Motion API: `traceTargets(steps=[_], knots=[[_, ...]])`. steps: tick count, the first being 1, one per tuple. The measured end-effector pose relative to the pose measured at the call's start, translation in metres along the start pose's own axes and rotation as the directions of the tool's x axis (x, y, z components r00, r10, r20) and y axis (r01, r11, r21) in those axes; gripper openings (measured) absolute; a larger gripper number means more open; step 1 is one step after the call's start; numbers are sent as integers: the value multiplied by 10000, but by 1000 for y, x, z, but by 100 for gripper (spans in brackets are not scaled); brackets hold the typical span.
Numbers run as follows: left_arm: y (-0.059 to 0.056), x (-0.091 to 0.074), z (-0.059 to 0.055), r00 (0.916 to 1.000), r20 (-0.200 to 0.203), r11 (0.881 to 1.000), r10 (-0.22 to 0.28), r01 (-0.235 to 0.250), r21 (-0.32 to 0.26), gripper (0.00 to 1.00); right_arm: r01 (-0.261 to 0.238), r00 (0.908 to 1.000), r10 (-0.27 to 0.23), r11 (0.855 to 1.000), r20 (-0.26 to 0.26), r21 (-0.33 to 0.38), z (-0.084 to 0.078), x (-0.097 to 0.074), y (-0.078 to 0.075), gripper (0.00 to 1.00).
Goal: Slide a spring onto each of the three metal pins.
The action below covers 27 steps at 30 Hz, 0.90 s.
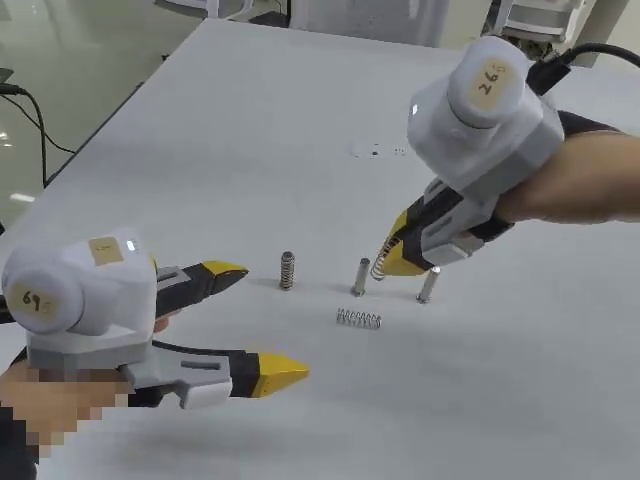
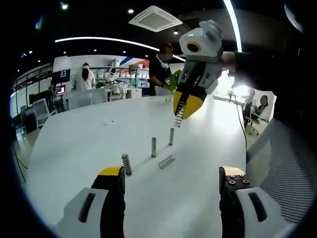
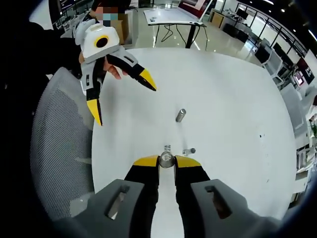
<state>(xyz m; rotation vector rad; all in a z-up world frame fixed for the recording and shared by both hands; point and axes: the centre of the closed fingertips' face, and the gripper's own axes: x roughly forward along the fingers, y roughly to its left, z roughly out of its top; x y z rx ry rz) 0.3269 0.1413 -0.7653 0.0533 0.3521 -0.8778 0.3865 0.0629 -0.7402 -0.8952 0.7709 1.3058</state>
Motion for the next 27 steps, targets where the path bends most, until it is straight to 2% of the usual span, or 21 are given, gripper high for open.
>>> traceTargets(steps=[2,10,16,27], knots=[[1,0,-1,10000,-22,10000,32,-32,-10,78,70,10000,-70,9999,14,142,-1,5,-13,13],[1,0,1,10000,-27,10000,51,-51,-11,80,330,9992,-321,9988,-247,362,-6,21,-40,13],[3,-1,2,10000,3,10000,80,-80,-16,81,251,9994,-233,9974,-272,679,-9,35,-53,13],[9,-5,-3,9996,-98,9997,264,-264,7,82,57,9987,-22,9976,-503,691,-13,49,-50,13]])
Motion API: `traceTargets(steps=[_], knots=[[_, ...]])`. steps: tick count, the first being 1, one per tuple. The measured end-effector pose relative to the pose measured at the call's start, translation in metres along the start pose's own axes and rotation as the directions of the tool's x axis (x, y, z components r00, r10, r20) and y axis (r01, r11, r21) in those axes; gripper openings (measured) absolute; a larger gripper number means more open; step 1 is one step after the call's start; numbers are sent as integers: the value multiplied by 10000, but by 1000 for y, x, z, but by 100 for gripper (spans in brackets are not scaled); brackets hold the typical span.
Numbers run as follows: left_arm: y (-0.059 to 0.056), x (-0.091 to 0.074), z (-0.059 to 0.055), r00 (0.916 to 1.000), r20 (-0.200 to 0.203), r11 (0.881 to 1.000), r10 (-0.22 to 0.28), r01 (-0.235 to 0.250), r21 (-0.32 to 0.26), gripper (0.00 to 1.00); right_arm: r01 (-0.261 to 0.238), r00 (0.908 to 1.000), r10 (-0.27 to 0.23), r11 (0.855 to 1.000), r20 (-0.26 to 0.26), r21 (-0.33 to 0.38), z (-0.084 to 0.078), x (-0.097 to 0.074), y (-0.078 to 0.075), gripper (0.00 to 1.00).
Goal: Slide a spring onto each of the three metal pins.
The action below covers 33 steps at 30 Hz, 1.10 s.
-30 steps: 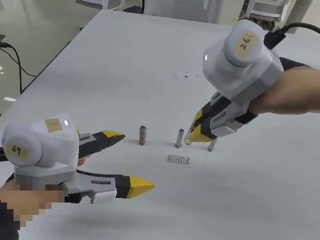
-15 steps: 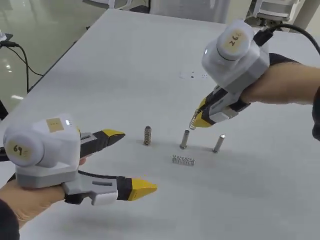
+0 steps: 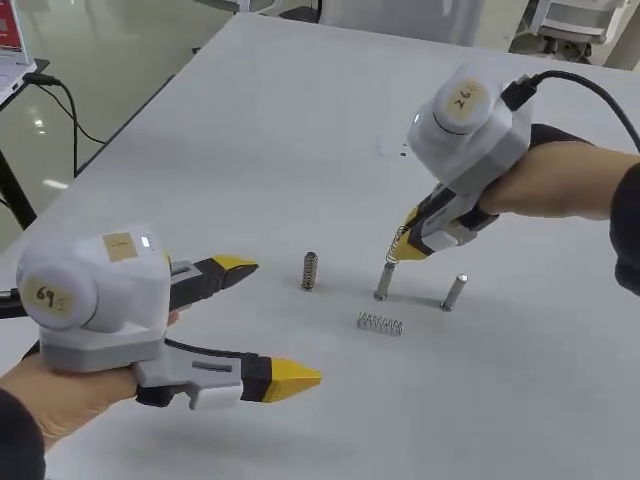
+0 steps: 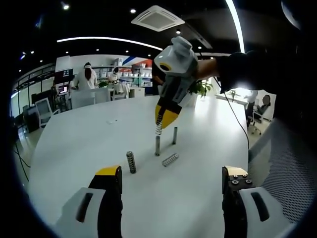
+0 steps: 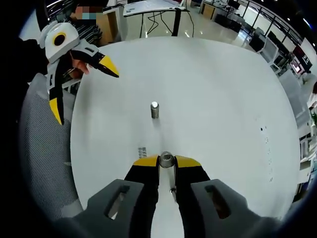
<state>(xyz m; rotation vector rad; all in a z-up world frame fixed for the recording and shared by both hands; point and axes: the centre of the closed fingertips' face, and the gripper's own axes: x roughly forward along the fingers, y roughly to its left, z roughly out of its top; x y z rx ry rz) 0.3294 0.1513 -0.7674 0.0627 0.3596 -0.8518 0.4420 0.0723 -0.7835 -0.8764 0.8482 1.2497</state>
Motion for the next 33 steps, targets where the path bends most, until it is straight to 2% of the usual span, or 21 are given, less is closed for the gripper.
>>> traceTargets(steps=[3,15,33], knots=[[1,-1,-2,10000,-70,10000,32,-32,42,82,-23,10000,23,10000,-36,31,-1,4,-3,13],[5,-2,-4,9999,-143,10000,71,-71,32,81,-168,9997,170,9997,-147,152,-4,11,0,13],[6,-2,-3,9998,-188,10000,87,-86,40,80,-183,9992,195,9992,-357,342,-15,37,3,13]])
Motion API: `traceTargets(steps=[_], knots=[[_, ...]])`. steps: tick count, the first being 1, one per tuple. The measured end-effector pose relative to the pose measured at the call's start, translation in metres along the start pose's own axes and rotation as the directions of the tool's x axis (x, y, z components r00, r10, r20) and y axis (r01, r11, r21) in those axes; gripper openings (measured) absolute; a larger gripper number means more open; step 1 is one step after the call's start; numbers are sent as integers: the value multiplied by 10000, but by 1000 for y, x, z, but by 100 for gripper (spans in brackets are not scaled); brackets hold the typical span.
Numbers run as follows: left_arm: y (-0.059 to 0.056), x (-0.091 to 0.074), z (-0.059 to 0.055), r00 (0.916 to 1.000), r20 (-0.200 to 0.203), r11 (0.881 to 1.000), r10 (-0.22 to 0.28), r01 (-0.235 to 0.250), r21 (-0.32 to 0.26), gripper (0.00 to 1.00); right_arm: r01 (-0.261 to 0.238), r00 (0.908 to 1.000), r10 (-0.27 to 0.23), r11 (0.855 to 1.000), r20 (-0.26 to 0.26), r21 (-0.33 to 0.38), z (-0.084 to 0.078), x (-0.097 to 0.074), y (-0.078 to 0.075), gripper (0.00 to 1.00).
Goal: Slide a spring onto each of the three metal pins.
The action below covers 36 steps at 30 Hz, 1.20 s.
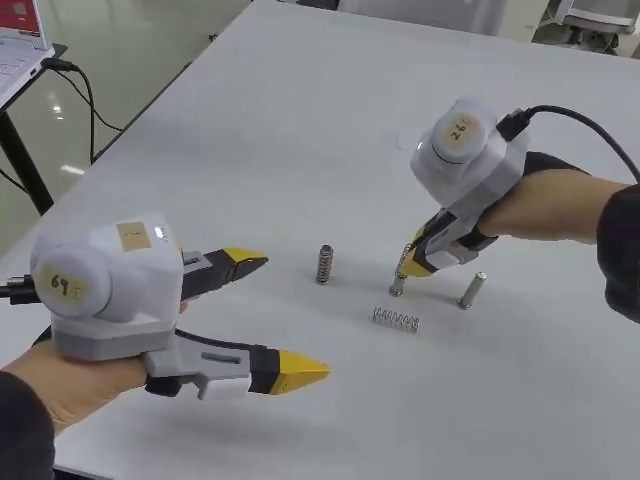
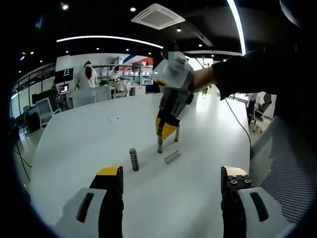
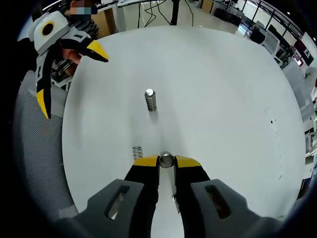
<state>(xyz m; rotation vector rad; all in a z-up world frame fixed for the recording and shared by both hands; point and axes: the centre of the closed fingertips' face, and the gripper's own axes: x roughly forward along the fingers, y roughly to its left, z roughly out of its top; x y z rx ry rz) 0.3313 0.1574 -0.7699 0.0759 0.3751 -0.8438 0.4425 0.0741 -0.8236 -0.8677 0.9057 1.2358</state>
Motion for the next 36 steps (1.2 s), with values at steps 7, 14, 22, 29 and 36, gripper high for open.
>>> traceTargets(steps=[7,14,22,29,36], knots=[[0,1,0,10000,-19,10000,-29,29,-6,80,-52,10000,53,9999,-15,110,-3,8,0,13],[-2,2,2,10000,-33,10000,-85,85,9,79,-46,10000,47,9999,-60,158,-3,11,2,13],[-2,2,1,9999,-84,10000,-81,81,-14,79,-81,9999,84,9996,-116,253,-5,14,4,13],[-2,3,2,9999,-115,9999,-105,105,16,79,-84,9998,89,9996,-194,251,-7,17,6,13],[-1,3,1,9998,-139,9999,-116,117,24,79,-101,9998,105,9995,-151,299,-6,17,5,13]])
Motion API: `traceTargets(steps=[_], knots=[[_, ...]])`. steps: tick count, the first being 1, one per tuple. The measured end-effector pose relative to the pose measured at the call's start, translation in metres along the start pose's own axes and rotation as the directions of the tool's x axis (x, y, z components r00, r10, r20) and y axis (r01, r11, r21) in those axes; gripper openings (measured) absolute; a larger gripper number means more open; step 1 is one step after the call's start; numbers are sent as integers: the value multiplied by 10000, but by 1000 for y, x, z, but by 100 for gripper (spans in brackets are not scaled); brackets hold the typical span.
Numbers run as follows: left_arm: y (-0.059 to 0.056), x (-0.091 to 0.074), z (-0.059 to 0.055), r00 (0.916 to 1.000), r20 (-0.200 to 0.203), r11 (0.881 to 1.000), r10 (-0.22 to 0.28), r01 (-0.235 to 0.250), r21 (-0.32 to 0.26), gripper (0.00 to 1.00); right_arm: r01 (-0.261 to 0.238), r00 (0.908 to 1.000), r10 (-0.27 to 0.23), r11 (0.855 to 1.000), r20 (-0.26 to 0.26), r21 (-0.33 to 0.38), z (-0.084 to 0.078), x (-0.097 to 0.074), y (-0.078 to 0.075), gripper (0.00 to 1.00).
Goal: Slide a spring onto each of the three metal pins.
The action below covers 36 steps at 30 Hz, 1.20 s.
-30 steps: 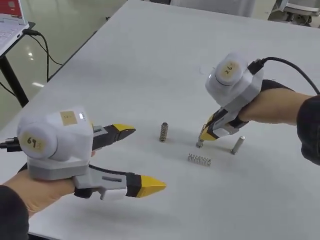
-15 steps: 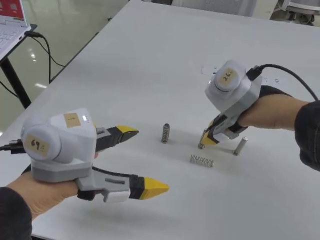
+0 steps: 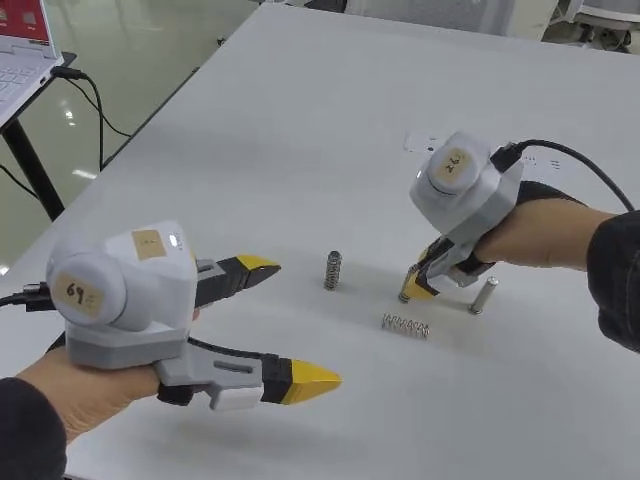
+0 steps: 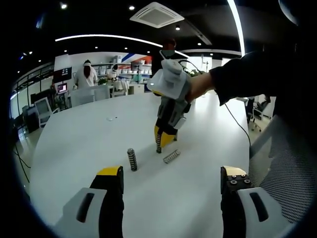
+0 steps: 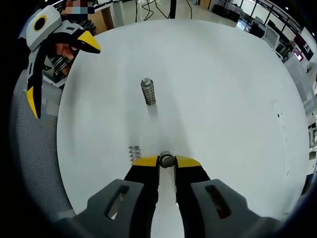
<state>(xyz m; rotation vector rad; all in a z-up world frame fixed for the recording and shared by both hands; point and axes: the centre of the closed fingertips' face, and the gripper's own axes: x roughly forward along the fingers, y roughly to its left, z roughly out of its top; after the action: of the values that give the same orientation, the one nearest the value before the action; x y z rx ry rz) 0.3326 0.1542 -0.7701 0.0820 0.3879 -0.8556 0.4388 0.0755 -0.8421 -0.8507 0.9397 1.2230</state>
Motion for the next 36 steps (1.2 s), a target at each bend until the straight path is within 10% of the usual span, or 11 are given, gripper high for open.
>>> traceTargets(steps=[36], knots=[[-1,1,1,10000,-18,10000,-22,22,-17,78,166,9998,-167,9997,72,164,-10,-14,-4,25]])
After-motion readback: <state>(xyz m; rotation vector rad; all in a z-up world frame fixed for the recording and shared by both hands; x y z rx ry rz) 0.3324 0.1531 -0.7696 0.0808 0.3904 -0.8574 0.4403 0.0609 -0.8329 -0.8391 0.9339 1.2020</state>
